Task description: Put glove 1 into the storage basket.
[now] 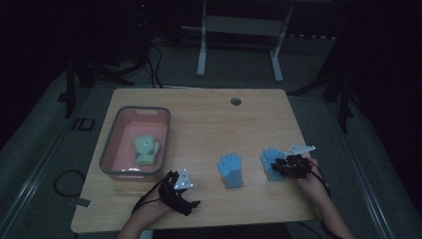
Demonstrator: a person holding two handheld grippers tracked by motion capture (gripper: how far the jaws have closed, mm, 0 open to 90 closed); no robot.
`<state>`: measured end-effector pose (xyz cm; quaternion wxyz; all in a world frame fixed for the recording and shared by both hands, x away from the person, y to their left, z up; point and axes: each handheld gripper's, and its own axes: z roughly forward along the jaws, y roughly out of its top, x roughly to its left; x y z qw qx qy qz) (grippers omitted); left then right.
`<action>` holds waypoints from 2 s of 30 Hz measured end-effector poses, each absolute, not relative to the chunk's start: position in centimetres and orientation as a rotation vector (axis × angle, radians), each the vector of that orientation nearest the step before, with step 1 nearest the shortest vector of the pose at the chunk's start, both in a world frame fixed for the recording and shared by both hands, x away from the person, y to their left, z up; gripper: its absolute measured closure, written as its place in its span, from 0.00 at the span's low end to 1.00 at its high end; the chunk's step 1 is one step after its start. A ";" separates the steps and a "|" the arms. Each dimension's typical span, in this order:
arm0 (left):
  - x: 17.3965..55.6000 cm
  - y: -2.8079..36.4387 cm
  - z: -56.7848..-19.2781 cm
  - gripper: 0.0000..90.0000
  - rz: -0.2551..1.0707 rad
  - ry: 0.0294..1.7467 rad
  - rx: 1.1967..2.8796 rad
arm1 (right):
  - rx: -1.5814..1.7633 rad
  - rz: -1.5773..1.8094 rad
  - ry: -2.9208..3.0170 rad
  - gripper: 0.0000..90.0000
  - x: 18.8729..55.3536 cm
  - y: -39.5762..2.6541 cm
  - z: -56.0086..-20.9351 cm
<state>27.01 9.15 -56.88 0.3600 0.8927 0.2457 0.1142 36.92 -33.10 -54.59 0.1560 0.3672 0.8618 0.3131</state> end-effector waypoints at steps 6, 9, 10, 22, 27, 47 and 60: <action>27.0 9.1 -56.9 0.06 0.294 0.636 2.300 | 1.093 0.858 2.452 0.91 36.7 -32.3 -54.4; 27.0 9.1 -56.9 0.06 0.295 0.633 2.301 | 1.138 0.874 2.444 0.92 36.8 -32.4 -54.4; 27.0 9.1 -56.9 0.06 0.295 0.633 2.301 | 1.153 0.876 2.438 0.93 36.8 -32.4 -54.3; 27.0 9.1 -56.8 0.06 0.298 0.629 2.306 | 1.139 0.991 2.370 0.94 35.8 -30.7 -49.5; 27.0 9.1 -56.8 0.06 0.298 0.628 2.307 | 1.086 1.044 2.370 0.94 35.4 -29.1 -47.7; 26.9 9.0 -56.8 0.06 0.303 0.620 2.303 | 0.889 1.190 2.570 0.94 33.8 -19.8 -47.8; 26.9 9.0 -56.8 0.06 0.309 0.613 2.302 | 0.908 1.091 2.664 0.93 34.3 -19.2 -50.8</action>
